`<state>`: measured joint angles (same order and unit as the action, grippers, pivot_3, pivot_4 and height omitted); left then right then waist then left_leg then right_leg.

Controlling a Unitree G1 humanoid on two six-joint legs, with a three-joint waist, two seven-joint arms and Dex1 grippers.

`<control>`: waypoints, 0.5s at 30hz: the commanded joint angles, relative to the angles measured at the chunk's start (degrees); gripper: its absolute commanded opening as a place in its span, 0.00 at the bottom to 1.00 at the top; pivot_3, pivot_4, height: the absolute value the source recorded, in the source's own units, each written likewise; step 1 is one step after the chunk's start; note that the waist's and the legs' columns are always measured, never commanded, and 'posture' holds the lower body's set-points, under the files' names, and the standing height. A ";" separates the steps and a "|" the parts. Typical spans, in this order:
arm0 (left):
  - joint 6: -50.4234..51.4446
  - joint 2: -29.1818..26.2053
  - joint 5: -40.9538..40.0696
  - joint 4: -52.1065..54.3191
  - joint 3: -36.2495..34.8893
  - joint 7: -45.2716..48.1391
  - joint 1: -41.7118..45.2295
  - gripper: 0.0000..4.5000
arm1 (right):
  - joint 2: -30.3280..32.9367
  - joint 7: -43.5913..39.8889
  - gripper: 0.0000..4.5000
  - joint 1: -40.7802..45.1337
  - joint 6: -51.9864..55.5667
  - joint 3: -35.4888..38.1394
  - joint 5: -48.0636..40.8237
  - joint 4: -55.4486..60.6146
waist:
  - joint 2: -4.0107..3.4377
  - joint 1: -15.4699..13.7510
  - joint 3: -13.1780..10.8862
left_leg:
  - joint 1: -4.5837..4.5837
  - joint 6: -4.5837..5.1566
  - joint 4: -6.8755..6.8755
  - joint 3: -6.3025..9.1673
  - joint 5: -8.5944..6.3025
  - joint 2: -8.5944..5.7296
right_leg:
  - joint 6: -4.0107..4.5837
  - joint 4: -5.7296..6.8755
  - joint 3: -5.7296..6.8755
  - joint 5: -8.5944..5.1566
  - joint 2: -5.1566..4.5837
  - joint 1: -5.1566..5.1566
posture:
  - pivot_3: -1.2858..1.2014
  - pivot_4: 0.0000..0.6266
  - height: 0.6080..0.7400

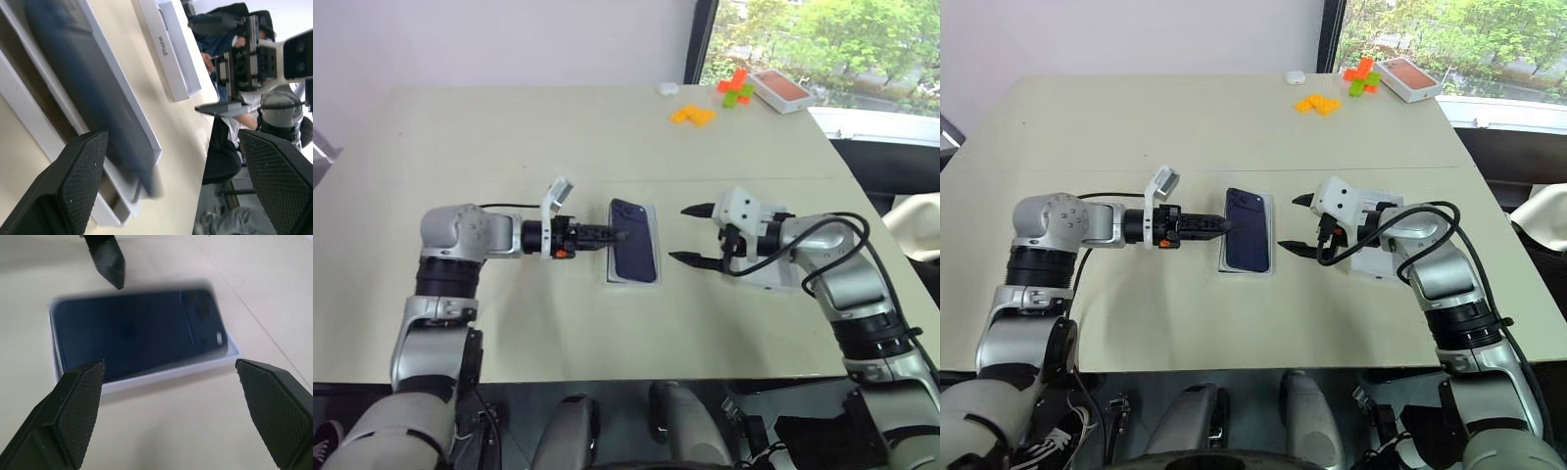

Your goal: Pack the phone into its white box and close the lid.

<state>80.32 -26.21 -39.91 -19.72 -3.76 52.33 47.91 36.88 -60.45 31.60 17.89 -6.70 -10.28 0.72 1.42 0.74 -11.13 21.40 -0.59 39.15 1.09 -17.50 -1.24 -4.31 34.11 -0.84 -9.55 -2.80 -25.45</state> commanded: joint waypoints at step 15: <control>-14.08 -0.89 1.64 3.66 -4.70 -3.97 -3.82 0.99 | -3.01 2.97 1.00 3.38 -0.46 0.98 -1.92 0.12 | 0.00 0.06 0.00 | 0.00 -0.01 0.00 0.00 0.01 0.03 | 0.01 0.01 -0.01 0.01 0.00 -0.01 | 0.52 0.24 1.00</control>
<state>68.60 -27.09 -38.14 -18.17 -6.45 49.11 44.31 33.96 -58.18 33.58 17.28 -7.77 -10.97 -0.49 1.42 0.79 -11.13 21.40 -0.60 39.15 1.09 -17.49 -1.21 -4.30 34.11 -0.85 -9.55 -2.82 -25.46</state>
